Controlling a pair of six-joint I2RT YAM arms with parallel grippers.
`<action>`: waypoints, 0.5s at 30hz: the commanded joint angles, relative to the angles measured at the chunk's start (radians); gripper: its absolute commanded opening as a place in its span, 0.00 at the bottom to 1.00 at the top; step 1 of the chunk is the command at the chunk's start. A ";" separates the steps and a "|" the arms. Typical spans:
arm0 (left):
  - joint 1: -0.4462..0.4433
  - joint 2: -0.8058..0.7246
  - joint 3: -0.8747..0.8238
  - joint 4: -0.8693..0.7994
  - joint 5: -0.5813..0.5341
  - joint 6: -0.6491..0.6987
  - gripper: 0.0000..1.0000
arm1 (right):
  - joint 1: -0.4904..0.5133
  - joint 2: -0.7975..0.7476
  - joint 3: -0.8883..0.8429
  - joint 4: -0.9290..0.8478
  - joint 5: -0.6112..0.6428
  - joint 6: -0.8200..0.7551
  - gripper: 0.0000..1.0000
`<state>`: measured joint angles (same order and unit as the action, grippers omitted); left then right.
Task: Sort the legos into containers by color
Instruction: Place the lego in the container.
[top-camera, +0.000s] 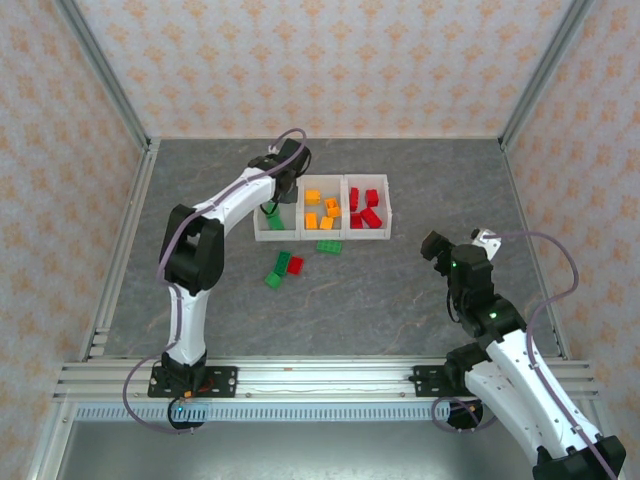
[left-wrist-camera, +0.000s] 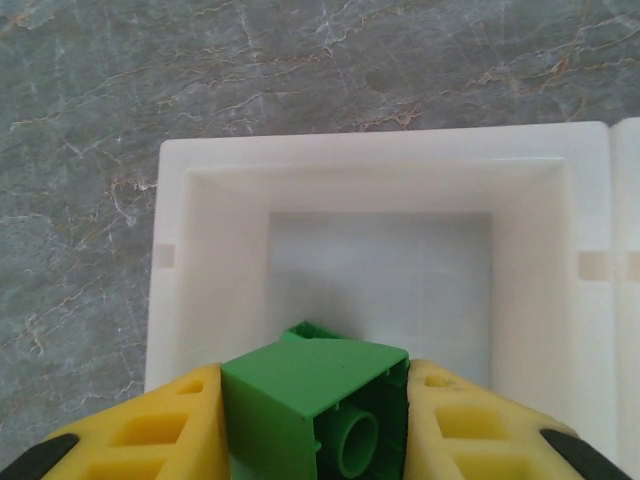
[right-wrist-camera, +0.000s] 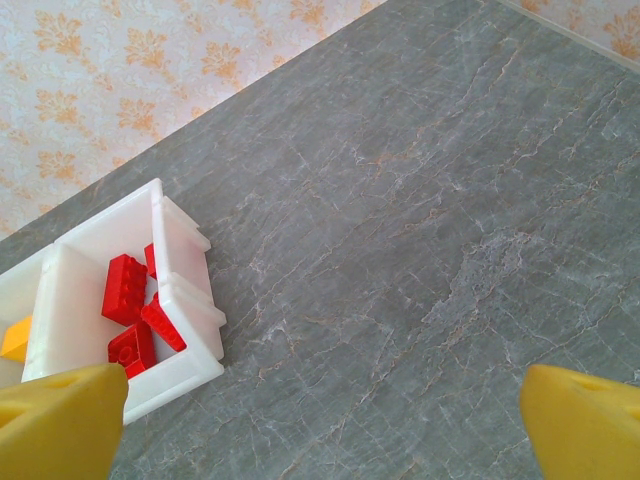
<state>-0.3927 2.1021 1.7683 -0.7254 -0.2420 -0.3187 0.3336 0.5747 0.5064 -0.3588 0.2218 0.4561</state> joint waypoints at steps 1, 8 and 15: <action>0.026 0.032 0.056 0.007 -0.007 0.021 0.37 | 0.001 -0.007 0.005 0.001 0.039 -0.009 1.00; 0.043 0.089 0.071 0.046 0.018 0.017 0.37 | 0.002 -0.004 0.005 0.001 0.038 -0.007 1.00; 0.043 0.148 0.108 0.051 0.021 0.007 0.37 | 0.002 -0.004 0.006 -0.002 0.041 -0.008 1.00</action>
<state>-0.3534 2.2105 1.8359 -0.6800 -0.2218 -0.3122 0.3336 0.5751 0.5064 -0.3588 0.2253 0.4561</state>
